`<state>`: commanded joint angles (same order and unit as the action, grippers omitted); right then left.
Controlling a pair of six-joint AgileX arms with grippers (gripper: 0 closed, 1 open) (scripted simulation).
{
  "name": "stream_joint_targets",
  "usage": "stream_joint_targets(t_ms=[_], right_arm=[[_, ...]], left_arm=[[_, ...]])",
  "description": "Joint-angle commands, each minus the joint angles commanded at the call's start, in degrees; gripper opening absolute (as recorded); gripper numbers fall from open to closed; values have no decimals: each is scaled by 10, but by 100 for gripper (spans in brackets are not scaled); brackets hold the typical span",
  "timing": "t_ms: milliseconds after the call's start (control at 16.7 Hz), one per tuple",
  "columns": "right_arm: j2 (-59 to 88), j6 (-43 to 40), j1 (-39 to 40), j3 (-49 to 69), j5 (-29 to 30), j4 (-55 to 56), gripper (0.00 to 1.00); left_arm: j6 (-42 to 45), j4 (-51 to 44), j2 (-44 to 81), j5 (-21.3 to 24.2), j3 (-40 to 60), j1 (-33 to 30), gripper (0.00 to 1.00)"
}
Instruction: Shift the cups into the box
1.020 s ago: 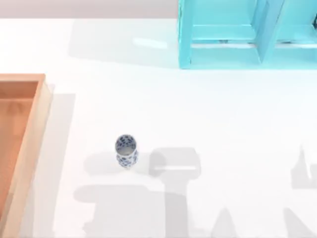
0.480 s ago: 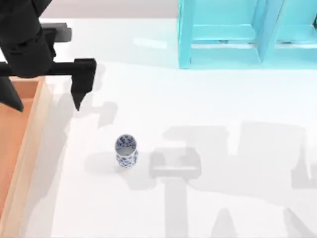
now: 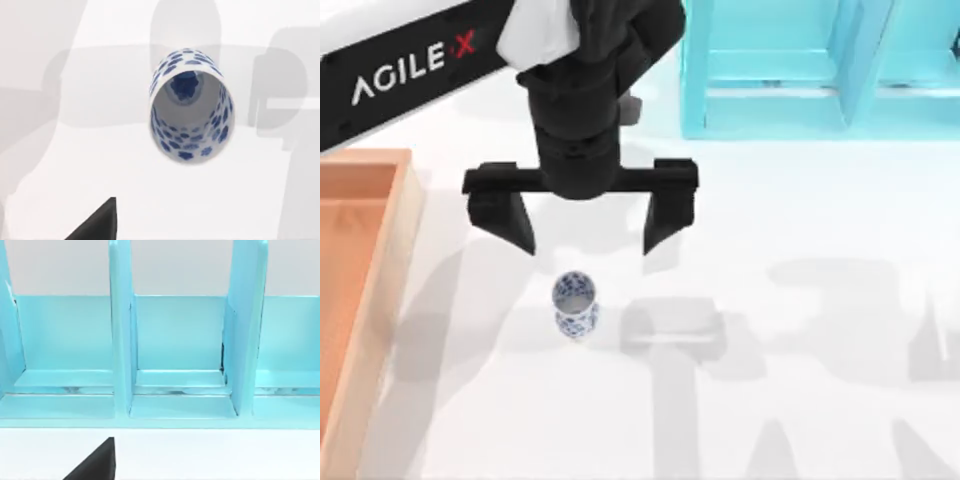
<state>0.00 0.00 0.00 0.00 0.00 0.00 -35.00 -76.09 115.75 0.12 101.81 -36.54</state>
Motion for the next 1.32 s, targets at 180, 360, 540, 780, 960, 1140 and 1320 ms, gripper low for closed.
stream_joint_targets(t_ms=[180, 360, 540, 780, 960, 1140, 1320], right_arm=[[0, 0, 0, 0, 0, 0, 100], [0, 0, 0, 0, 0, 0, 100], [0, 0, 0, 0, 0, 0, 100], [0, 0, 0, 0, 0, 0, 100], [0, 0, 0, 0, 0, 0, 100], [0, 0, 0, 0, 0, 0, 100], [0, 0, 0, 0, 0, 0, 100]], left_arm=[[0, 0, 0, 0, 0, 0, 100], [1, 8, -1, 1, -11, 2, 100], [2, 65, 10, 0, -56, 2, 100], [2, 174, 32, 0, -136, 2, 100], [2, 210, 42, 0, -168, 2, 100], [2, 211, 42, 0, -168, 2, 100], [2, 211, 42, 0, -168, 2, 85]])
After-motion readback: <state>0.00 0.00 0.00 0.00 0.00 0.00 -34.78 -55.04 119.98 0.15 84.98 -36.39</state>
